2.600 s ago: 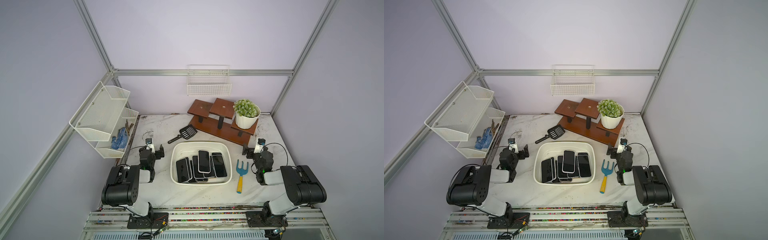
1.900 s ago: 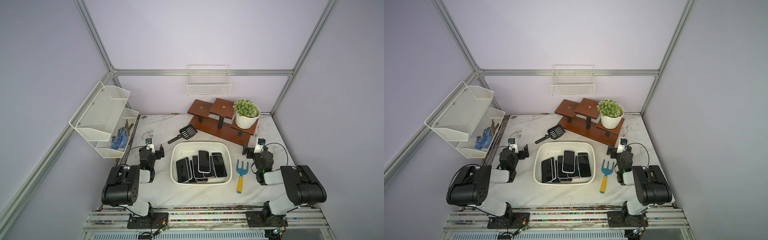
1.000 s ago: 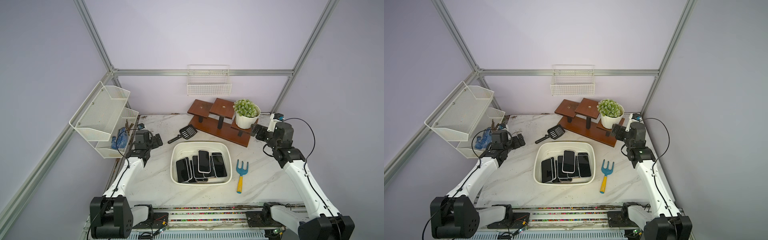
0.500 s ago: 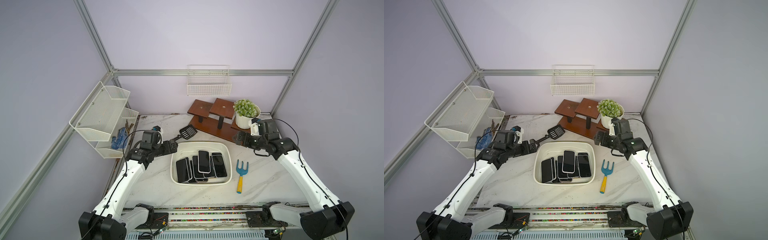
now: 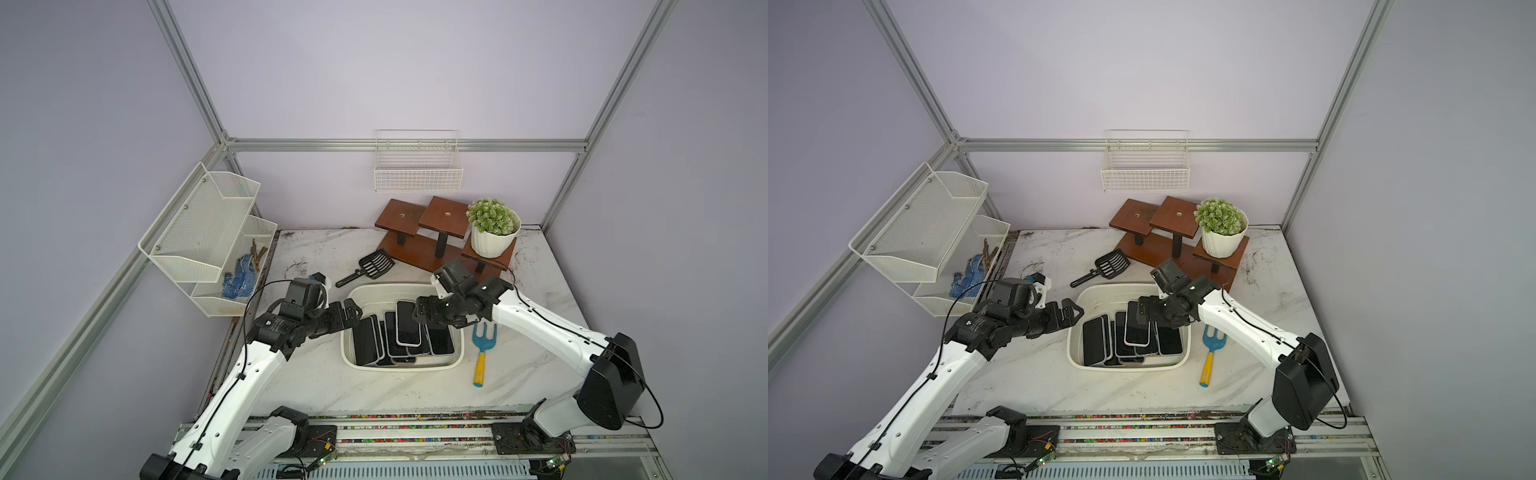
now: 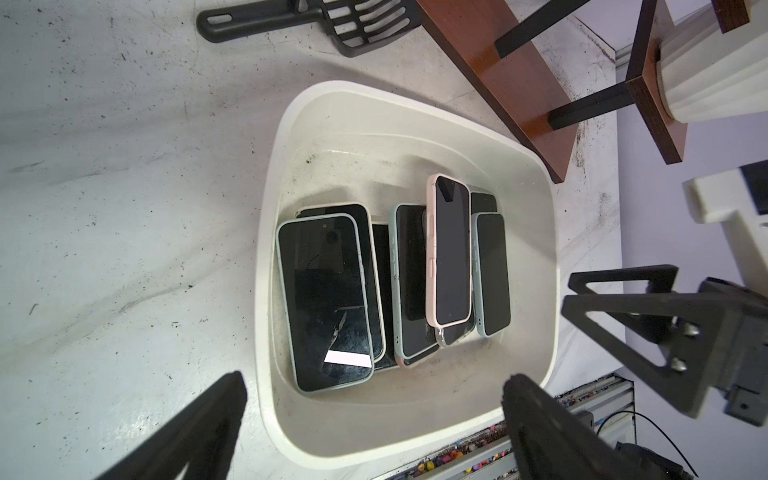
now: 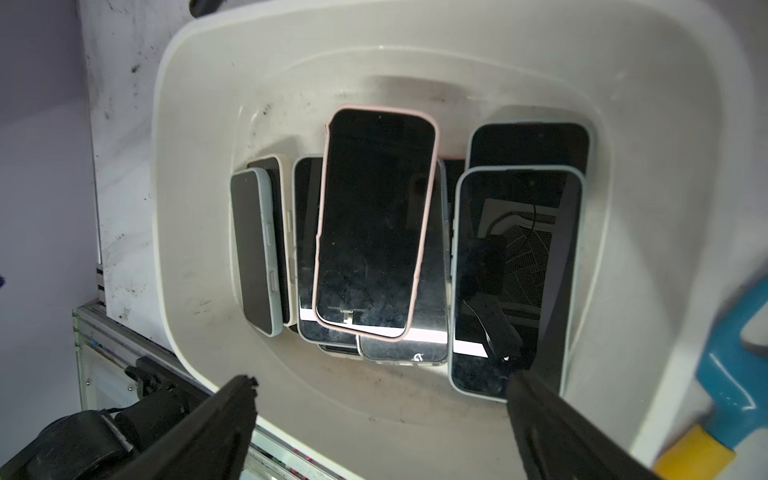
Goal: Take the phone out of the storage box
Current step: Pick up the phone from the storage box.
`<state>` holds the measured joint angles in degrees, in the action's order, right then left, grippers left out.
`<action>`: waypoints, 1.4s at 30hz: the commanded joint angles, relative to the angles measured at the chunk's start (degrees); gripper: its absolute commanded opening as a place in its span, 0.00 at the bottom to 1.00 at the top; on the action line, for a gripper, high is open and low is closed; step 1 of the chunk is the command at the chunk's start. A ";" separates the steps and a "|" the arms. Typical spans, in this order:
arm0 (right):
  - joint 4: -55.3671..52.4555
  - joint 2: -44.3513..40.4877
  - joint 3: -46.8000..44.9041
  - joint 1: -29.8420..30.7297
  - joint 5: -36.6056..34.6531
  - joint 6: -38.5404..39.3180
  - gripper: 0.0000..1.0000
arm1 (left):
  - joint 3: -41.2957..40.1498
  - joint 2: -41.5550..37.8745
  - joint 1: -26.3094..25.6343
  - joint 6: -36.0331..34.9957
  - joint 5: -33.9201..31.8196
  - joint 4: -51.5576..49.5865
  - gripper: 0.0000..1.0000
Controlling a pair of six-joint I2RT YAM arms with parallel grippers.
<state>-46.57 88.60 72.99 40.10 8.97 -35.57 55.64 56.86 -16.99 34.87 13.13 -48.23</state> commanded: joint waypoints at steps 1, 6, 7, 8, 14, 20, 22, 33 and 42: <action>0.25 2.52 1.36 3.03 -2.58 -3.97 1.00 | 0.75 -0.41 -0.17 -1.04 1.55 0.05 1.00; 2.90 5.23 1.44 6.27 -2.42 -6.59 1.00 | -1.00 -1.82 -0.17 -1.47 2.04 0.15 1.00; 3.14 6.02 1.64 6.60 -2.34 -6.78 1.00 | -1.33 -2.13 -0.23 -1.64 2.04 0.15 1.00; 3.15 6.89 2.02 6.87 -2.38 -6.92 1.00 | -1.72 -2.43 -0.18 -1.72 2.03 0.32 1.00; 3.72 10.75 4.18 7.71 -3.01 -8.10 1.00 | -2.46 -3.20 -0.15 -2.44 3.23 0.44 1.00; 2.54 13.23 6.33 7.80 -5.68 -8.72 1.00 | -2.64 -4.82 -0.17 -3.81 2.89 -1.05 1.00; 2.28 13.68 6.39 7.77 -6.53 -9.22 1.00 | -2.72 -5.09 -0.16 -4.26 2.78 -1.64 1.00; 2.27 17.18 7.71 7.81 -7.85 -10.31 1.00 | -2.68 -4.66 -0.17 -5.17 2.80 -2.31 1.00; 1.24 21.05 10.70 7.76 -8.58 -9.87 1.00 | -2.85 -4.04 -0.18 -5.31 2.76 -2.22 1.00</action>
<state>-45.12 108.29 82.08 47.64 1.83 -45.19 52.97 52.77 -17.02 30.79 15.05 -50.74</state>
